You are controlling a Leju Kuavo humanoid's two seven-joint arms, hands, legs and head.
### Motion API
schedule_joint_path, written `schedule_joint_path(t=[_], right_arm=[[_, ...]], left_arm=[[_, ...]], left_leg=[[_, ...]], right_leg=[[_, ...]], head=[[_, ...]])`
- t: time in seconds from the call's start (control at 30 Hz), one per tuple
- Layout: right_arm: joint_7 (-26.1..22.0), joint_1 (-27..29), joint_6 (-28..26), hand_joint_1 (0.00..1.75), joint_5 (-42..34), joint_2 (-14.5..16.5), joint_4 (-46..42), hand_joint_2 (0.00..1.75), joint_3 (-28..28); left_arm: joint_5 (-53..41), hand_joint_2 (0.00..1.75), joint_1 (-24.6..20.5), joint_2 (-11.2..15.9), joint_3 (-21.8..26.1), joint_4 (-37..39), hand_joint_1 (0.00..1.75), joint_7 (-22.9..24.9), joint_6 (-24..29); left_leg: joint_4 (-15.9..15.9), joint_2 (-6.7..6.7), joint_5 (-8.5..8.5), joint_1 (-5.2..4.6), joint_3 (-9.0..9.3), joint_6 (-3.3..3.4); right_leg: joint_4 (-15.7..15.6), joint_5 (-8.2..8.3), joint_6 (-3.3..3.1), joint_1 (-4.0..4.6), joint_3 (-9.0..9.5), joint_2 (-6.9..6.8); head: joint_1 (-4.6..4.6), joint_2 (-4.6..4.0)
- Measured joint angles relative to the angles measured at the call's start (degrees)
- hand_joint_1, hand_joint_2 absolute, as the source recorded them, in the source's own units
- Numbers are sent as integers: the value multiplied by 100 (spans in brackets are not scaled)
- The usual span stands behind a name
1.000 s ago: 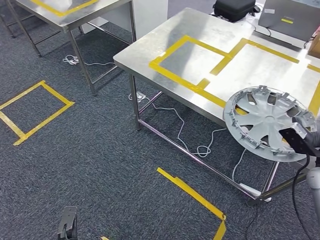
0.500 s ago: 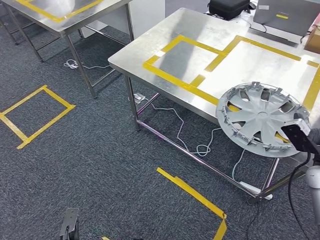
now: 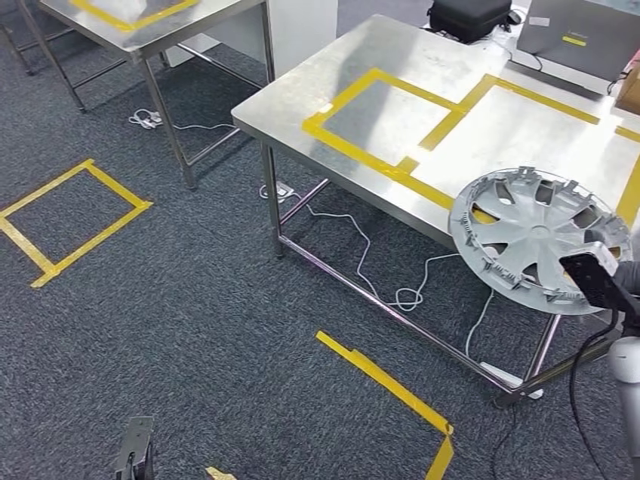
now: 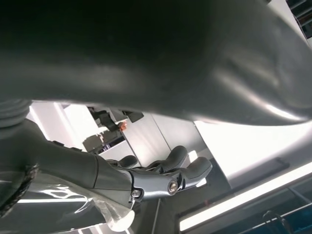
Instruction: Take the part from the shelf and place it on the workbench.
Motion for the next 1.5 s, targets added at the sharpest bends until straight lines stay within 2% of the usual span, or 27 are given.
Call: schedule_joint_path(t=[0.07, 0.1, 0.13, 0.23, 0.3, 0.37, 0.4, 0.43, 0.47, 0.5, 0.57, 0.63, 0.7, 0.77, 0.83, 0.9, 0.93, 0.97, 1.0, 1.07, 1.13, 1.27, 1.3, 1.37, 1.43, 1.47, 1.5], right_arm=[[4, -9, 5, 0, -4, 1, -16, 0, 4], [4, -12, 8, 0, -8, 1, -27, 0, 7], [6, -10, 11, 0, -15, 1, -34, 0, 10], [19, 12, 25, 0, -42, 4, -42, 0, 16], [27, 12, 33, 0, -66, 10, -46, 0, 18], [30, 14, 50, 0, -95, 23, -50, 0, 19], [32, 18, 63, 0, -106, 34, -50, 0, 20], [36, 23, 74, 0, -115, 46, -50, 0, 21], [44, 27, 84, 0, -121, 58, -49, 0, 21], [59, 30, 92, 0, -129, 67, -50, 0, 22], [92, 26, 104, 0, -151, 76, -51, 0, 22], [106, 19, 117, 0, -167, 79, -51, 0, 22], [104, 18, 125, 0, -174, 85, -50, 0, 24], [104, 15, 125, 0, -178, 89, -51, 0, 25], [104, 12, 127, 0, -181, 89, -50, 0, 25], [104, 33, 138, 0, -182, 92, -41, 0, 25], [104, 50, 145, 0, -182, 95, -35, 0, 26], [105, 63, 152, 0, -181, 96, -29, 0, 26], [105, 69, 156, 0, -179, 97, -25, 0, 26], [111, 61, 159, 0, -164, 97, -23, 0, 27], [121, 47, 157, 0, -130, 97, -25, 0, 32], [128, 44, 147, 0, -35, 99, -24, 0, 52], [126, 37, 142, 0, -16, 102, -24, 0, 56], [124, 29, 134, 0, 10, 115, -23, 0, 65], [123, 33, 132, 0, 18, 135, -23, 87, 76], [123, 34, 129, 0, 21, 145, -23, 131, 81], [123, 35, 126, 0, 22, 154, -23, 175, 85]], left_arm=[[2, 0, -4, -1, 1, 0, 0, 0, 0], [7, 0, -6, -2, 0, 0, 0, 1, 0], [13, 0, -4, -2, 0, 0, 0, 3, 0], [23, 0, 3, 3, 1, 0, 0, 9, 0], [25, 0, 0, 8, 0, 0, 0, 9, 1], [25, 0, 5, 5, -1, 1, 0, 10, 2], [25, 0, 11, 3, -1, 1, 0, 10, 2], [25, 0, 17, 1, -1, 1, 0, 11, 2], [25, 0, 20, 1, 0, 1, 0, 11, 3], [26, 0, 19, 4, 0, 1, 0, 11, 4], [25, 0, 12, 11, -1, 0, 0, 12, 8], [25, 0, 6, 15, -1, 0, 0, 14, 9], [25, 0, 12, 14, -1, 0, 0, 16, 9], [25, 0, 13, 9, 1, 0, 0, 17, 12], [21, 0, 3, 10, 1, 0, 0, 17, 17], [5, 0, 6, 12, 1, 0, 0, 15, 31], [-3, 0, 11, 8, 1, 0, 0, 11, 43], [-10, 0, 15, 4, 1, 0, 0, 8, 60], [-13, 0, 16, 2, 1, 0, 0, 4, 74], [-20, 0, 9, -1, 1, 0, 0, 1, 94], [-24, 0, 2, -2, 0, 0, 0, -3, 96], [-26, 0, 3, 3, -1, 0, 0, -5, 95], [-26, 0, 1, 6, -1, 0, 0, -6, 92], [-26, 0, 4, 4, -1, 1, 0, -7, 83], [-26, 0, 18, -2, -1, 1, 0, -7, 77], [-26, 0, 24, -3, -1, 1, 0, -7, 77], [-26, 0, 27, -2, -1, 0, 0, -7, 76]], left_leg=[[11, -2, 9, -16, -8, -23], [17, -2, 21, -26, -24, -50], [21, -2, 35, -32, -41, -81], [51, -2, 29, -28, -75, -176], [380, -3, -221, -16, -202, -244], [1098, -1, -624, 11, -481, -300], [1422, -1, -759, 22, -603, -317], [1595, -1, -799, 29, -652, -326], [1554, -1, -732, 32, -602, -326], [1281, -1, -569, 35, -439, -315], [494, -2, -251, 31, -16, -269], [57, -5, -156, 20, 182, -227], [8, -6, -151, 9, 168, -181], [-32, 2, -103, 22, 158, -104], [-59, 9, -65, 38, 141, -46], [-55, 9, -51, 29, 113, -27], [-53, 9, -46, 24, 103, -23], [-49, 9, -43, 22, 98, -22], [-45, 9, -41, 21, 98, -24], [-30, 8, -43, 12, 98, -44], [-7, 6, -34, -7, 67, -98], [68, 4, -72, -3, 5, -224], [220, 3, -182, 1, -57, -255], [859, 5, -534, 16, -332, -308], [1518, 6, -771, 25, -621, -328], [1614, 6, -748, 25, -659, -325], [1481, 8, -620, 25, -592, -313]], right_leg=[[-800, 283, -38, 10, 434, 1], [-1055, 342, -53, 19, 572, 2], [-1174, 347, -67, 31, 634, 5], [-1210, 390, -135, 28, 637, 2], [-1238, 429, -196, 1, 637, -13], [-1237, 446, -226, 0, 618, -23], [-1236, 453, -231, 1, 604, -25], [-1233, 461, -233, 2, 591, -24], [-1230, 468, -230, 2, 581, -23], [-1227, 474, -225, 2, 578, -21], [-1212, 479, -203, 14, 570, -18], [-1197, 497, -156, 33, 533, -16], [-1206, 528, -94, 32, 502, -15], [-1124, 444, -41, 18, 432, -11], [-639, 138, -8, 11, 196, -6], [113, -188, 16, 8, -134, -5], [344, -241, 25, 8, -231, -5], [366, -190, 27, 8, -227, -5], [144, -37, 23, 7, -100, -6], [-630, 295, 2, 12, 324, -9], [-1130, 400, -32, 27, 597, -5], [-1219, 419, -147, 22, 623, -9], [-1231, 432, -179, 10, 627, -20], [-1236, 441, -215, 4, 625, -46], [-1234, 444, -225, 11, 617, -75], [-1232, 444, -225, 15, 615, -90], [-1230, 444, -225, 18, 616, -106]], head=[[-2, 0], [-5, 0], [-6, 0], [-9, 0], [-25, 0], [-36, 0], [-34, 0], [-36, 0], [-36, 0], [-36, 0], [-35, 0], [-30, 0], [-27, 0], [-21, 0], [-7, 0], [-1, 0], [-1, 0], [0, 0], [-1, 0], [0, 0], [-7, 0], [-14, 0], [-23, 0], [-35, 0], [-34, 0], [-36, 0], [-36, 0]])
